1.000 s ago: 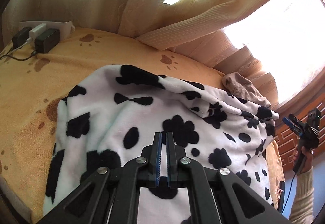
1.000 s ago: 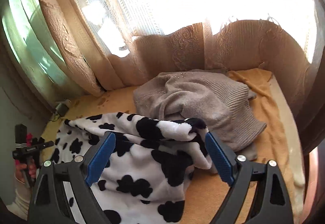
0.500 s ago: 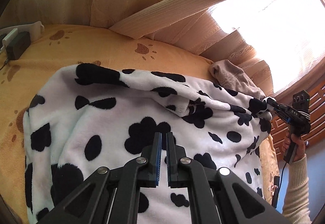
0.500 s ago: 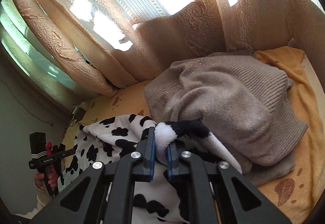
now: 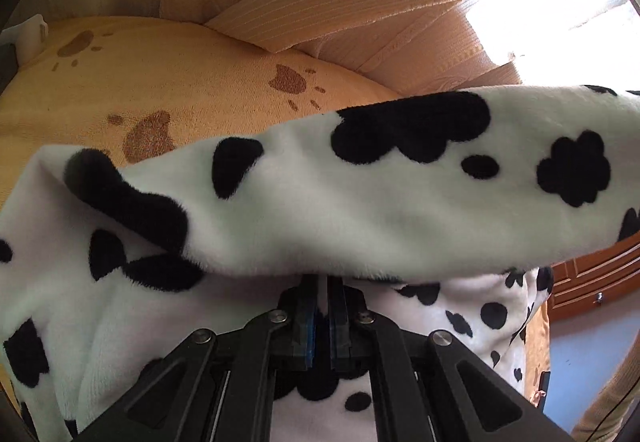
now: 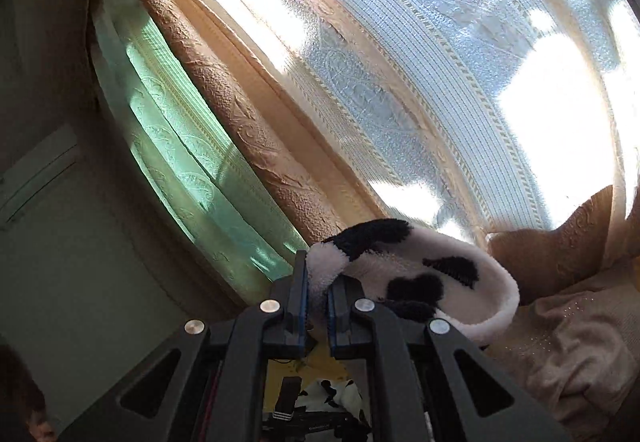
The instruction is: Fold clothes
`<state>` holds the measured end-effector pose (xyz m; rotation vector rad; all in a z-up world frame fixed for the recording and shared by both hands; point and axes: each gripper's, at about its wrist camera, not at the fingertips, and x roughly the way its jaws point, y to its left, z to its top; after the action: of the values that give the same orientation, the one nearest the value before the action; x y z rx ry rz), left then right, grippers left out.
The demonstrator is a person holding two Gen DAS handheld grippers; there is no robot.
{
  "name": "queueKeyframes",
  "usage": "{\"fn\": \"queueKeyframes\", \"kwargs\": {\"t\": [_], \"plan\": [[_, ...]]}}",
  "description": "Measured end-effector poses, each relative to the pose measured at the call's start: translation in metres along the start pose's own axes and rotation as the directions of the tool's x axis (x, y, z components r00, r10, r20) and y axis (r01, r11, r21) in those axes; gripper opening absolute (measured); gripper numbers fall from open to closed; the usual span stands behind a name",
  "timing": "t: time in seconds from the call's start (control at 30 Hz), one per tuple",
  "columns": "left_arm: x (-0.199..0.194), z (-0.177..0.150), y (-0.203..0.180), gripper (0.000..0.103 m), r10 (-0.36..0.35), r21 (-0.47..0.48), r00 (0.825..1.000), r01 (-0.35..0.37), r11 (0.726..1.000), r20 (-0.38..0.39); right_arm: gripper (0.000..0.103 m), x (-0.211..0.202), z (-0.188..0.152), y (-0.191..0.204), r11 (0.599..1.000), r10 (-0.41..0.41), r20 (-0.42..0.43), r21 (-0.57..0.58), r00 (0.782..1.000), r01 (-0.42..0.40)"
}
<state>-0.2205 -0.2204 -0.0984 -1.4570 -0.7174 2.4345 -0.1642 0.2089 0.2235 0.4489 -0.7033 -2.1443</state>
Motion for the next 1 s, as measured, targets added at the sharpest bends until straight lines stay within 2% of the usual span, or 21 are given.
{"fn": "queueKeyframes", "kwargs": {"t": [0.23, 0.37, 0.5, 0.7, 0.8, 0.9, 0.93, 0.97, 1.0], "plan": [[-0.014, 0.029, 0.02, 0.005, -0.089, -0.143, 0.993, 0.1, 0.985, 0.078, 0.009, 0.006, 0.006, 0.017, 0.999, -0.02, 0.023, -0.025, 1.0, 0.021], [-0.019, 0.046, 0.031, 0.005, -0.101, -0.182, 0.989, 0.12, 0.976, 0.113, 0.009, 0.008, -0.007, 0.012, 1.0, 0.003, -0.002, 0.012, 1.0, -0.003], [-0.013, 0.06, 0.045, 0.005, -0.07, -0.208, 0.991, 0.092, 0.974, 0.11, 0.009, 0.013, -0.044, 0.021, 1.0, 0.007, -0.102, 0.026, 0.995, -0.005], [-0.003, 0.066, 0.076, 0.005, -0.04, -0.275, 0.993, 0.069, 0.959, 0.108, 0.009, 0.005, -0.123, 0.049, 0.995, 0.096, -0.229, 0.062, 0.969, -0.084], [0.001, 0.067, 0.094, 0.005, -0.027, -0.318, 0.994, 0.06, 0.946, 0.109, 0.012, -0.004, -0.171, 0.052, 0.977, 0.161, -0.277, 0.177, 0.947, -0.115], [0.001, 0.064, 0.107, 0.005, -0.042, -0.354, 0.994, 0.077, 0.932, 0.105, 0.013, -0.01, -0.229, 0.043, 0.944, 0.212, -0.357, 0.317, 0.91, -0.096], [0.0, 0.063, 0.11, 0.005, -0.052, -0.363, 0.993, 0.087, 0.928, 0.104, 0.013, -0.01, -0.25, 0.038, 0.932, 0.219, -0.402, 0.357, 0.889, -0.069], [0.0, 0.062, 0.112, 0.005, -0.063, -0.372, 0.993, 0.097, 0.923, 0.104, 0.014, -0.008, -0.271, 0.031, 0.921, 0.219, -0.461, 0.389, 0.86, -0.026], [-0.002, 0.06, 0.112, 0.005, -0.063, -0.371, 0.993, 0.097, 0.924, 0.101, 0.02, -0.006, -0.293, 0.024, 0.909, 0.221, -0.518, 0.417, 0.826, 0.018]]}}
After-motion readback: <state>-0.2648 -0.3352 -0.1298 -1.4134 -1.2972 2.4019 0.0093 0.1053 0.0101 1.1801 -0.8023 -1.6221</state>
